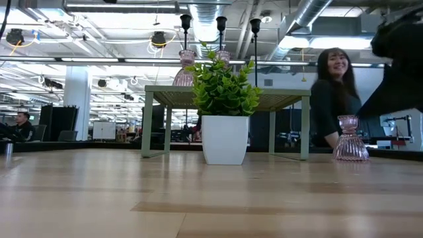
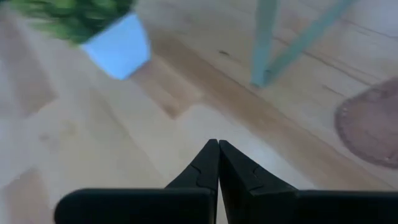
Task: Pick & Place candle stick holders
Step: Put the pink glass candle holder on the shelf
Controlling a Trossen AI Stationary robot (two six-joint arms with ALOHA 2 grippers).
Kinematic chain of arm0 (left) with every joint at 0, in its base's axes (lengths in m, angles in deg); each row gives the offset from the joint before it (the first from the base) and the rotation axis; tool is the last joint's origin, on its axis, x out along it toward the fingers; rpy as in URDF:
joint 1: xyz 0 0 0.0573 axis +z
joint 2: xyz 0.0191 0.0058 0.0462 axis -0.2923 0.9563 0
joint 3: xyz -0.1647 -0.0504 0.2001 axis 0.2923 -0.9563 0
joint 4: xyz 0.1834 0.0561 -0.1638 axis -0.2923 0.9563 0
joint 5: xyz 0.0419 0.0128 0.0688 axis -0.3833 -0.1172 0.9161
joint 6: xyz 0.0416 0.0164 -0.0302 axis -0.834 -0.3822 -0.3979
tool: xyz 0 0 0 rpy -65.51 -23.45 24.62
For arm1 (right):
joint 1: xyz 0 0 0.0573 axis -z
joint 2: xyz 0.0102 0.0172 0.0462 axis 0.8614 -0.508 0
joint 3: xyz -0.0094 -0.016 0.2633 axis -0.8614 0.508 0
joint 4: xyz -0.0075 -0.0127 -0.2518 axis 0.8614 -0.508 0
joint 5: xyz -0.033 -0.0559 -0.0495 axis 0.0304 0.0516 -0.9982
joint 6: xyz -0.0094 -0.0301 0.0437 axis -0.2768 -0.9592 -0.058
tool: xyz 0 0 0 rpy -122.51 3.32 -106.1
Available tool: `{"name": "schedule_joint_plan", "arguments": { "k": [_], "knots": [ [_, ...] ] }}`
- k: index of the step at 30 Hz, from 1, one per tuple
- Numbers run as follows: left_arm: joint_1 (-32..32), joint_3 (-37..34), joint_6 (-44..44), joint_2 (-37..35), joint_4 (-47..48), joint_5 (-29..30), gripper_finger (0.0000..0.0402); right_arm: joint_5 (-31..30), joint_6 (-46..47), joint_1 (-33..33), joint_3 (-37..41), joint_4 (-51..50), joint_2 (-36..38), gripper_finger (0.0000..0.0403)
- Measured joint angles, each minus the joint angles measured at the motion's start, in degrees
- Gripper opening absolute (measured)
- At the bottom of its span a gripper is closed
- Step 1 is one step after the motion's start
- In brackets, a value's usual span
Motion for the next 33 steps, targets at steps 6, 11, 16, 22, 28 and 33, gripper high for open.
{"name": "schedule_joint_plan", "arguments": {
  "k": [6, 11, 16, 22, 28, 33],
  "knots": [
    [-1.2, 0.0, -0.7, 0.0, 1.3, 2.2, 0.0005, 3.1, 4.7, 3.4, 0.0, -0.6, -3.6, 0.0],
    [-1.6, 0.0, -0.3, 0.0, 1.4, 2.4, 0.0005, 4.8, 8.6, 6.4, 0.0, -3.7, -3.4, 0.0],
    [-1.6, 0.0, 1.1, 0.0, 1.4, 2.4, 0.0005, 4.9, 11.0, 9.0, 0.0, -5.4, -3.5, 0.0],
    [-1.6, 0.0, 1.1, 0.0, 1.4, 2.4, 0.0005, 18.5, 15.1, 11.4, -3.6, -15.3, -3.5, 0.0],
    [-1.6, 0.0, 1.1, 0.0, 1.4, 2.4, 0.0005, 32.5, 0.2, 12.1, -3.6, -13.5, -3.7, 0.0],
    [-1.6, 0.0, 1.1, 0.0, 1.5, 2.4, 0.0005, 30.2, -4.4, 13.3, -3.6, -13.3, -3.8, 0.0]
  ]
}}
